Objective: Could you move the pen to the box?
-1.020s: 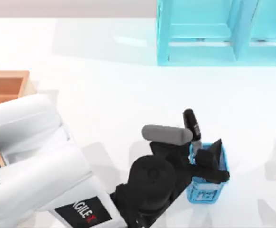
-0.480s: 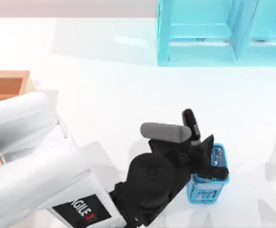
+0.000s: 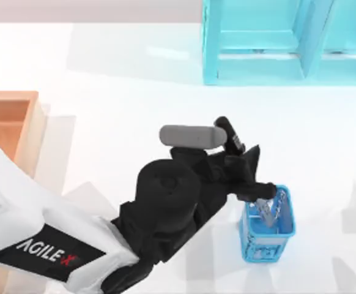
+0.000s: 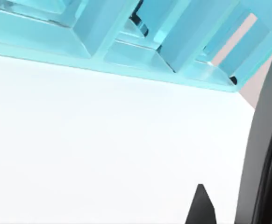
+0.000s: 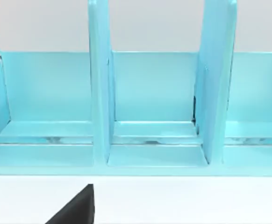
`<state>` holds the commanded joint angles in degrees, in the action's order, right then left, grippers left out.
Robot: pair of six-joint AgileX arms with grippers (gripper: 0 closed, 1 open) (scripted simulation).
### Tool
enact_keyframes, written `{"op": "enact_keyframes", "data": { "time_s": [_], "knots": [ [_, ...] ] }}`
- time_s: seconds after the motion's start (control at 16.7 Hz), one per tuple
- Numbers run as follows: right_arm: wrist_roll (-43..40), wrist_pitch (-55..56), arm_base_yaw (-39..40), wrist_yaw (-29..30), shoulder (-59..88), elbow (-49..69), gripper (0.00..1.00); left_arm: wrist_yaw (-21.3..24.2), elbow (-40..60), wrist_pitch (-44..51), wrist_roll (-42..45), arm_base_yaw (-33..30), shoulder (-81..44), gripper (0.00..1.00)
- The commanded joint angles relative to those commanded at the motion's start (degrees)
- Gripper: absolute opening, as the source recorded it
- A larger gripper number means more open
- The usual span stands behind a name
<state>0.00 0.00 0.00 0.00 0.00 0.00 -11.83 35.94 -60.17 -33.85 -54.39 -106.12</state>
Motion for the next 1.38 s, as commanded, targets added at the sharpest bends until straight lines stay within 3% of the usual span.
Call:
{"op": "enact_keyframes", "data": {
  "time_s": [0.42,0.66,1.14,1.38],
  "knots": [
    [0.0,0.0,0.0,0.0,0.0,0.0,1.00,11.0,-5.0,24.4,1.7,11.3,31.6,0.00],
    [0.0,0.0,0.0,0.0,0.0,0.0,1.00,15.7,-7.2,34.5,2.1,16.0,42.5,0.00],
    [0.0,0.0,0.0,0.0,0.0,0.0,1.00,17.1,-7.1,35.7,2.2,17.3,43.8,0.00],
    [0.0,0.0,0.0,0.0,0.0,0.0,1.00,25.5,-3.7,29.5,3.1,25.5,39.5,0.00]
  ]
}}
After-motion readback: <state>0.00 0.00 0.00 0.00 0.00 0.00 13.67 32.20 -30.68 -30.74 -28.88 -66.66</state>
